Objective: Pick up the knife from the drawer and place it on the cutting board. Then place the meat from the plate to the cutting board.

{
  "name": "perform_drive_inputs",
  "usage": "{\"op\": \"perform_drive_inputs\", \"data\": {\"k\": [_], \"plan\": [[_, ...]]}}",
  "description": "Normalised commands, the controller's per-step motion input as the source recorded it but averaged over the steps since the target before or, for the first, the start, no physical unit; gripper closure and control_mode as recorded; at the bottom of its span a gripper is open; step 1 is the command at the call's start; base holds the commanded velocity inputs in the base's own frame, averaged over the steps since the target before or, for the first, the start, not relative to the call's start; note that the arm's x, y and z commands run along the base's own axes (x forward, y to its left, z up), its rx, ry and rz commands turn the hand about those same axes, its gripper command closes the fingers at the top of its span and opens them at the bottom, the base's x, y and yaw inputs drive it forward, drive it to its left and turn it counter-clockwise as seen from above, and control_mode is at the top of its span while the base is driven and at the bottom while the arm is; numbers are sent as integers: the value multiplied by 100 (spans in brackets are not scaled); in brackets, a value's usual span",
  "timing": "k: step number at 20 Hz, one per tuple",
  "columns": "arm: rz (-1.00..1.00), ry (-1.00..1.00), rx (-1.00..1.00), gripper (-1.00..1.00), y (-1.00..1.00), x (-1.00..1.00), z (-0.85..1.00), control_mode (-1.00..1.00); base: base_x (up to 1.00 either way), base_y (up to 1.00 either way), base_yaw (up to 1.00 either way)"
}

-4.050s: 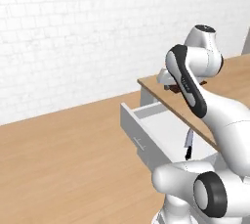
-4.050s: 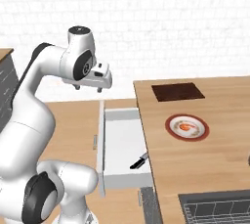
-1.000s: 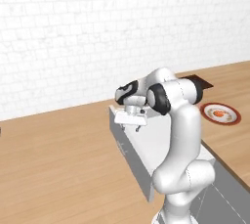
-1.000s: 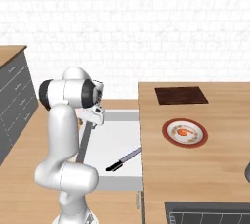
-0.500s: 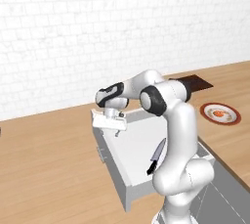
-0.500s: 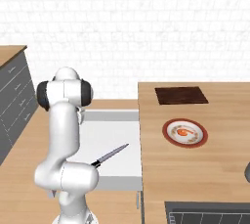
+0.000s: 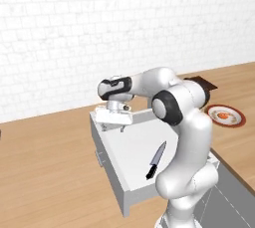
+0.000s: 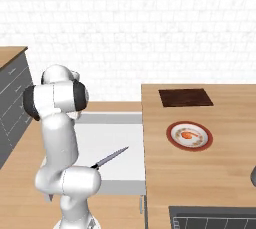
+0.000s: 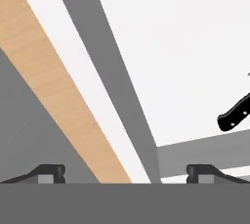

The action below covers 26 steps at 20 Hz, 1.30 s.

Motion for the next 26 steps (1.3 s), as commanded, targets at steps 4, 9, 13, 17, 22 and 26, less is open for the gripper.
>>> {"op": "perform_drive_inputs", "data": {"k": [4,9,13,17,22,26], "plan": [[0,-14,0,-100,-82,-100,36,-100,0,0,0],[-5,-16,1,-100,-98,-100,0,-100,0,0,0],[-8,-3,1,-100,-96,-51,-19,-100,0,0,0],[-3,0,0,-100,-79,12,-24,-100,0,0,0],[0,3,0,-100,-63,43,-5,-100,0,0,0],[-1,6,0,-100,-44,9,-28,-100,0,0,0]]}}
